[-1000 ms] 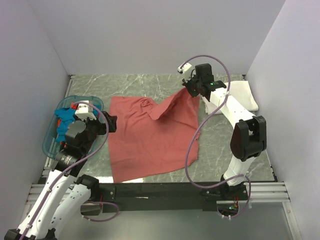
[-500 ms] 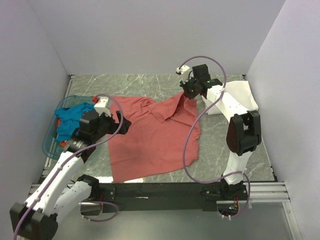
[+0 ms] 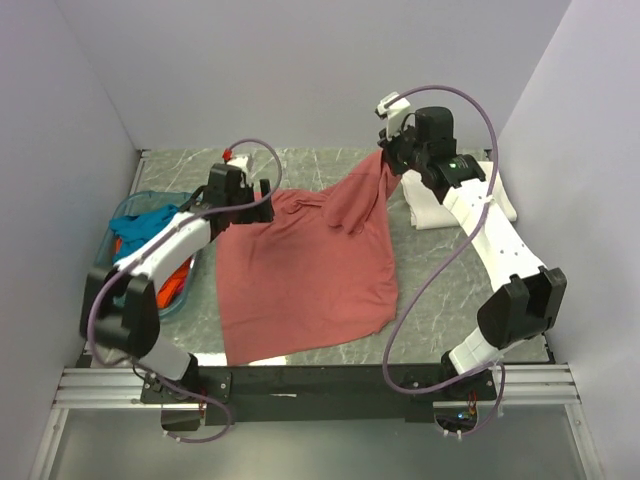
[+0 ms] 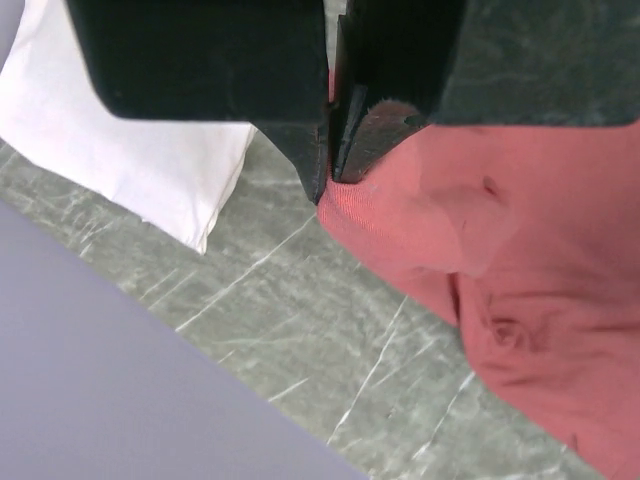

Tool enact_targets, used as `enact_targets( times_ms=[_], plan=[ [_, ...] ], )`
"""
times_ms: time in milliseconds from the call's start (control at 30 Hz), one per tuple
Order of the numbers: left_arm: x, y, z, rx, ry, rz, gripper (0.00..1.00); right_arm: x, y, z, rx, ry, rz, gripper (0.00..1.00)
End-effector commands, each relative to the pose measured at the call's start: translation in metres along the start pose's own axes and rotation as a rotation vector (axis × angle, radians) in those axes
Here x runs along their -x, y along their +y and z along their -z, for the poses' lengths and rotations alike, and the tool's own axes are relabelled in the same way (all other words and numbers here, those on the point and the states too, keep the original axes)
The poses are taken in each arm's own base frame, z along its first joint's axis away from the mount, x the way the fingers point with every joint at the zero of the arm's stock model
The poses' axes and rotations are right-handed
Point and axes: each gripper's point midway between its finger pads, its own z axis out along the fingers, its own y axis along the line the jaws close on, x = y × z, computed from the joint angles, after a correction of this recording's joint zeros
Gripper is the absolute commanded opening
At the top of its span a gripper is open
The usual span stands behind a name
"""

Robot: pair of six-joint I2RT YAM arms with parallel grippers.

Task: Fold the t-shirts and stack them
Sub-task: Flatten the tshirt out

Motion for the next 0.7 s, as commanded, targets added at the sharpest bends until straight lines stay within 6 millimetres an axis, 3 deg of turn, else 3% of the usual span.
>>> enact_targets(
  times_ms=[0,67,100,167,200,233,300,333,500,667],
  plan=[
    [0.023,0.041,-0.025,0.185,-0.037,0.067,0.99,0.019,-0.015,0.002,-0.064,-0.064,-0.030,0.00],
    [0.029,0.061,-0.048,0.222,-0.024,0.101,0.98,0.016,-0.011,-0.002,-0.045,-0.061,-0.040,0.00],
    [0.032,0.064,-0.065,0.217,-0.003,0.113,0.95,0.015,-0.011,-0.004,-0.044,-0.056,-0.042,0.00],
    [0.027,0.070,-0.078,0.218,0.058,0.128,0.89,0.014,-0.011,-0.006,-0.042,-0.056,-0.045,0.00],
    [0.044,0.067,-0.084,0.212,0.037,0.129,0.88,0.014,-0.012,-0.006,-0.043,-0.055,-0.047,0.00],
    [0.032,0.072,-0.099,0.228,0.081,0.133,0.88,0.014,-0.011,-0.006,-0.039,-0.057,-0.047,0.00],
    [0.038,0.075,-0.106,0.262,0.087,0.163,0.88,0.014,-0.012,-0.006,-0.039,-0.060,-0.046,0.00],
    [0.027,0.083,-0.118,0.298,0.118,0.166,0.88,0.014,-0.012,-0.006,-0.037,-0.059,-0.046,0.00],
    [0.022,0.102,-0.143,0.410,0.149,0.183,0.85,0.011,-0.010,-0.009,-0.022,-0.051,-0.047,0.00],
    [0.006,0.119,-0.151,0.503,0.227,0.134,0.81,0.004,-0.009,-0.013,-0.013,-0.034,-0.052,0.00]
  ],
)
